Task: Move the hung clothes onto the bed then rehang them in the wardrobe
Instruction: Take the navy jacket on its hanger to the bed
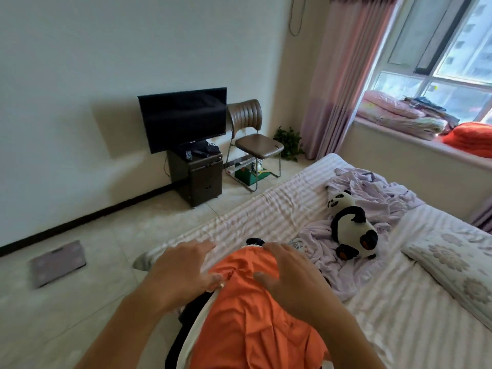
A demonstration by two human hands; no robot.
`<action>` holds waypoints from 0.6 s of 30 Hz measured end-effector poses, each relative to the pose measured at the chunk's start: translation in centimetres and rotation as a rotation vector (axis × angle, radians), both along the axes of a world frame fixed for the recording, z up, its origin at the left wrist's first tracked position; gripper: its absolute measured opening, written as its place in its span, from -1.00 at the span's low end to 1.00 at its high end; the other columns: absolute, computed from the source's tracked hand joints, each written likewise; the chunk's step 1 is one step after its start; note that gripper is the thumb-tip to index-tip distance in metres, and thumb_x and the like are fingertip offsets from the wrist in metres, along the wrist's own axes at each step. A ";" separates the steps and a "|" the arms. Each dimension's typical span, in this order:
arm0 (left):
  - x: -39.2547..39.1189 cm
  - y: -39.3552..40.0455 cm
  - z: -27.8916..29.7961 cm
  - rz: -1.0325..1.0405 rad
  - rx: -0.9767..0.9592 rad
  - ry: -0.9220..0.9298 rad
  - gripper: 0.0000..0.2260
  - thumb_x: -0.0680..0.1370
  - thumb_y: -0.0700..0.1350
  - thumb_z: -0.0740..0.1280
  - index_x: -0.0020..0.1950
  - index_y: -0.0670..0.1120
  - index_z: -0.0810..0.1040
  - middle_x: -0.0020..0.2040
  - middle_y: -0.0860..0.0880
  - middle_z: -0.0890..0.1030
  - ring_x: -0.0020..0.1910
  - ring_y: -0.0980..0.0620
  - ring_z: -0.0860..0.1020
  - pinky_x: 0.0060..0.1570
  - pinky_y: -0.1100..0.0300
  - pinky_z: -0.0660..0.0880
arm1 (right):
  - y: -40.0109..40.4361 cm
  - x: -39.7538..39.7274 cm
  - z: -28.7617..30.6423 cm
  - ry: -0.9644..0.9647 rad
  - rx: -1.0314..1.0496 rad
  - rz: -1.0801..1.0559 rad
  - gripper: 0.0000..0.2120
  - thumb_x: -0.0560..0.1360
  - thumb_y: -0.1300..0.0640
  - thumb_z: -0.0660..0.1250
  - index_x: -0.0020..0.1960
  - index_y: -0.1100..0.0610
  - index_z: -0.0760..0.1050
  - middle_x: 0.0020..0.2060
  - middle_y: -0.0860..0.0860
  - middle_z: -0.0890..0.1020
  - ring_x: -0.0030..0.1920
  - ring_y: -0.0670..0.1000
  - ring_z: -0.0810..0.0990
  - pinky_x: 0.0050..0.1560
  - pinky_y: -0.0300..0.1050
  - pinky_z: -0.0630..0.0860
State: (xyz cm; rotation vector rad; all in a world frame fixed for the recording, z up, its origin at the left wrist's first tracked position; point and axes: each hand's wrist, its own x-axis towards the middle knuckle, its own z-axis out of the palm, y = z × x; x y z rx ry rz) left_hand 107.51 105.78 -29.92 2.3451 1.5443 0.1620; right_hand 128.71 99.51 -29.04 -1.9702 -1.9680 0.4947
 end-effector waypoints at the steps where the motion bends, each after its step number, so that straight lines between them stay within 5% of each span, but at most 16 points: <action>1: -1.0 -1.6 0.4 0.040 -0.004 0.001 -0.34 0.48 0.31 0.33 0.51 0.13 0.25 0.43 0.10 0.41 0.38 0.07 0.38 0.37 0.07 0.32 | -0.5 -0.6 0.5 -0.019 0.002 0.045 -0.43 0.56 -0.20 0.27 0.50 -0.04 0.24 0.37 -0.08 0.42 0.37 -0.02 0.38 0.33 -0.11 0.32; 18: -24.3 -31.5 6.0 0.797 0.041 0.059 -0.39 0.52 0.29 0.29 0.51 0.11 0.24 0.40 0.08 0.43 0.33 0.04 0.44 0.28 0.12 0.38 | -14.1 -25.2 7.1 -0.067 0.048 0.739 -0.33 0.54 -0.23 0.29 0.55 -0.06 0.14 0.48 -0.07 0.27 0.39 -0.02 0.38 0.36 -0.06 0.40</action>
